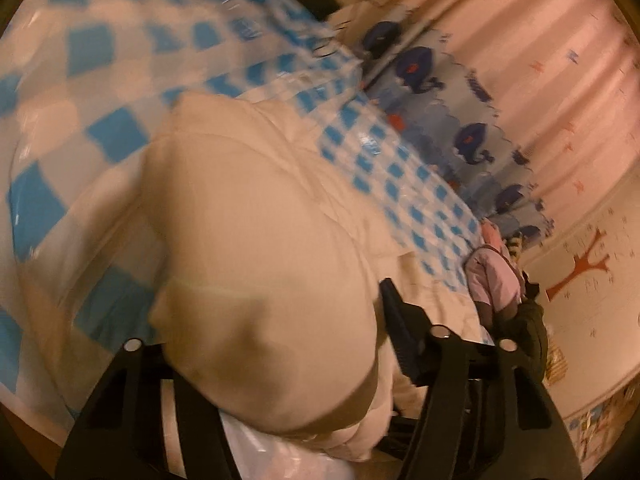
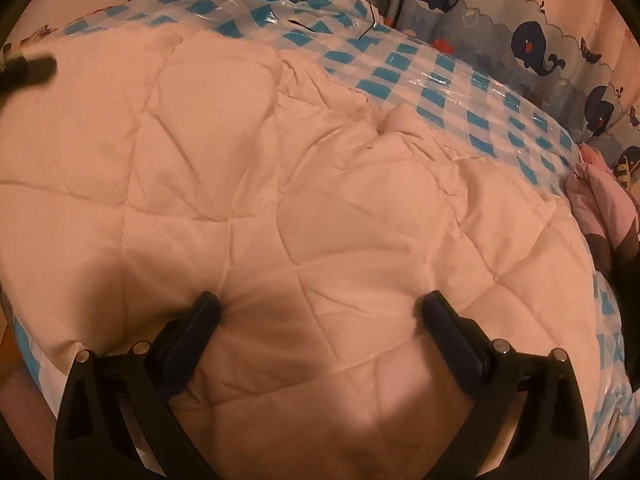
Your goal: Fold large clothes
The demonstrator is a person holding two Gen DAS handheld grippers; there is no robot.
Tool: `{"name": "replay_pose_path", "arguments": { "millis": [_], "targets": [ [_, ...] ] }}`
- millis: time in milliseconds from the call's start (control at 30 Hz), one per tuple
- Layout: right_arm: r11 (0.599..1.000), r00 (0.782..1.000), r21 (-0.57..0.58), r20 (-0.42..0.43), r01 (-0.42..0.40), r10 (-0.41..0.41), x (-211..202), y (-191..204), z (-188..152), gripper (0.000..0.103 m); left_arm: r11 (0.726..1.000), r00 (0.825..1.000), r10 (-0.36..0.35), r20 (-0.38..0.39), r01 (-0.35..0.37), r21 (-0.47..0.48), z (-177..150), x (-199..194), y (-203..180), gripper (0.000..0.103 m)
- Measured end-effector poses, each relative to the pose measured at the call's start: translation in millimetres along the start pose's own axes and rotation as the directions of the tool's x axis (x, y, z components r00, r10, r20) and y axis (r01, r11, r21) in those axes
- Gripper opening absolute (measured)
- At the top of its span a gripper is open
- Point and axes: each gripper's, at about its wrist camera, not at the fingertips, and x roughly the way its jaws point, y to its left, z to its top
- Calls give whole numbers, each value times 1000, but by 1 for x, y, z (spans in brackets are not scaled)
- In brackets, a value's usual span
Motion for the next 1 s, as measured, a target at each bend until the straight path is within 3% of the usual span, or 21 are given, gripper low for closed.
{"name": "replay_pose_path", "arguments": {
  "millis": [200,367,433,467,500,533,567,633,700,733,767,800,833,900,967,1000],
  "targets": [
    [999,998,30,57,-34,32,-2,-8,-8,97,980,999,-42,18,38,195,1,-8,-75,45],
    [986,985,85,114,-143,133,-32,-38,-23,97,912,998,-62,23,47,409,-11,-8,-153,42],
    [954,956,183,216,-238,198,-60,-67,-40,97,868,998,-62,17,46,494,-20,-3,-183,42],
    [890,913,273,288,-367,288,-71,-94,-55,97,851,998,-61,15,44,524,-25,0,-195,42],
    [789,849,348,359,-507,387,-73,-121,-70,97,823,998,-55,9,41,567,-33,4,-209,42],
    [691,799,413,409,-593,440,-70,-143,-84,96,803,999,-53,2,41,594,-40,7,-219,42],
    [538,731,495,470,-683,495,-59,-172,-104,96,773,999,-51,-8,45,632,-51,14,-234,42],
    [222,525,498,627,-838,576,-37,-209,-134,96,709,999,-33,-34,47,704,-77,30,-266,42],
    [-50,337,431,769,-901,544,-25,-238,-159,96,640,998,-9,-58,50,767,-106,48,-291,42],
    [-144,275,395,816,-907,509,-22,-248,-169,96,605,997,6,-78,59,794,-123,62,-301,42],
    [-227,229,360,862,-905,453,-19,-261,-182,96,582,994,28,-106,71,810,-137,75,-307,42],
    [-256,212,343,879,-904,428,-17,-269,-189,96,552,988,58,-142,86,829,-153,92,-313,42],
    [-265,213,340,886,-902,411,-17,-279,-196,96,529,984,77,-158,95,844,-167,102,-316,43],
    [-224,263,378,870,-898,417,-20,-292,-202,96,431,979,119,-165,99,897,-203,127,-320,47],
    [-167,334,445,829,-880,449,-24,-301,-205,96,385,981,123,-153,95,918,-222,130,-321,48],
    [-117,377,477,802,-871,463,-29,-306,-204,96,385,981,117,-157,101,917,-224,129,-321,49]
  ]
}}
